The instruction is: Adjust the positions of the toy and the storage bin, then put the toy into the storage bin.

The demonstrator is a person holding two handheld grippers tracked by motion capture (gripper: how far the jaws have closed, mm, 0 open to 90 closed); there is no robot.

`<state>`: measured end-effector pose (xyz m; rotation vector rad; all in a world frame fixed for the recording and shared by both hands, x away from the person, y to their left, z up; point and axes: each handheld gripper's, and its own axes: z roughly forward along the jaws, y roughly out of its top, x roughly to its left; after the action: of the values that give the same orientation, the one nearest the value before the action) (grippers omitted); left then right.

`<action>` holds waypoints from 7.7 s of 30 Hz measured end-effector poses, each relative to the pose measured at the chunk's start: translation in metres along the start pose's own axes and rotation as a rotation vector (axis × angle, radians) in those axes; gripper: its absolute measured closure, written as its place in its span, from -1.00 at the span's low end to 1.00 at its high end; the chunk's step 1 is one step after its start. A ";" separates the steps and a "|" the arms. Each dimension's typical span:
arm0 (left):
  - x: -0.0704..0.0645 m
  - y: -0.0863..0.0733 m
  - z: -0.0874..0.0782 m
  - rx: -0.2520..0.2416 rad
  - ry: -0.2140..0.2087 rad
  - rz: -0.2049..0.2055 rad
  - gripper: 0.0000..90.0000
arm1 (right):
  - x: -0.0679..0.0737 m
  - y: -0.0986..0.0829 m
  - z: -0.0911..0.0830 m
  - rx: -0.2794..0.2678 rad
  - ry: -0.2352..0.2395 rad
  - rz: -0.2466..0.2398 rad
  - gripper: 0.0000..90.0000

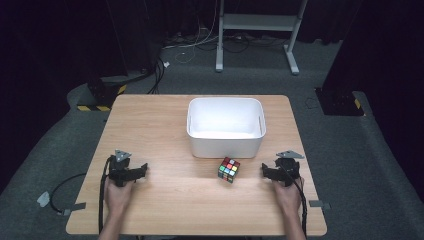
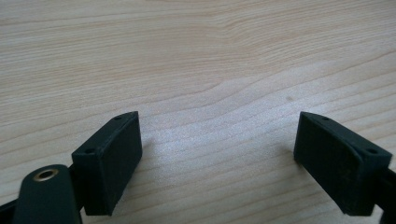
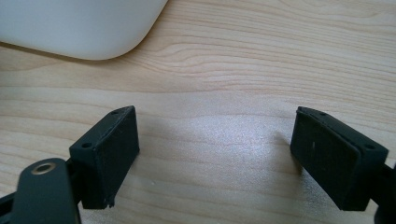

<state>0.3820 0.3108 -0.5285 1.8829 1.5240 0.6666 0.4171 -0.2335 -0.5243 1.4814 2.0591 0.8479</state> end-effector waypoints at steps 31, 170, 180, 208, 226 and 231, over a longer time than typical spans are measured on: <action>0.000 0.000 0.000 0.001 -0.002 0.000 -0.66 | 0.011 -0.018 -0.021 -0.009 0.009 -0.047 -0.58; 0.001 0.000 0.000 -0.001 -0.005 -0.003 -0.64 | 0.131 0.026 -0.001 -0.114 0.322 -0.263 -0.68; 0.001 0.000 0.000 -0.001 -0.005 -0.003 -0.64 | 0.130 0.025 0.003 -0.112 0.321 -0.286 -0.58; 0.001 0.000 0.000 -0.001 -0.004 -0.002 -0.64 | 0.132 0.023 0.003 -0.125 0.321 -0.318 -0.25; 0.001 0.000 0.000 -0.001 -0.003 -0.002 -0.64 | 0.130 0.024 -0.012 -0.147 0.326 -0.347 -0.25; 0.001 0.000 0.000 -0.001 -0.002 -0.002 -0.64 | 0.127 0.026 -0.016 -0.141 0.325 -0.358 -0.25</action>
<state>0.3825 0.3116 -0.5284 1.8808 1.5231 0.6639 0.3838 -0.1098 -0.4966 0.9064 2.3433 1.1107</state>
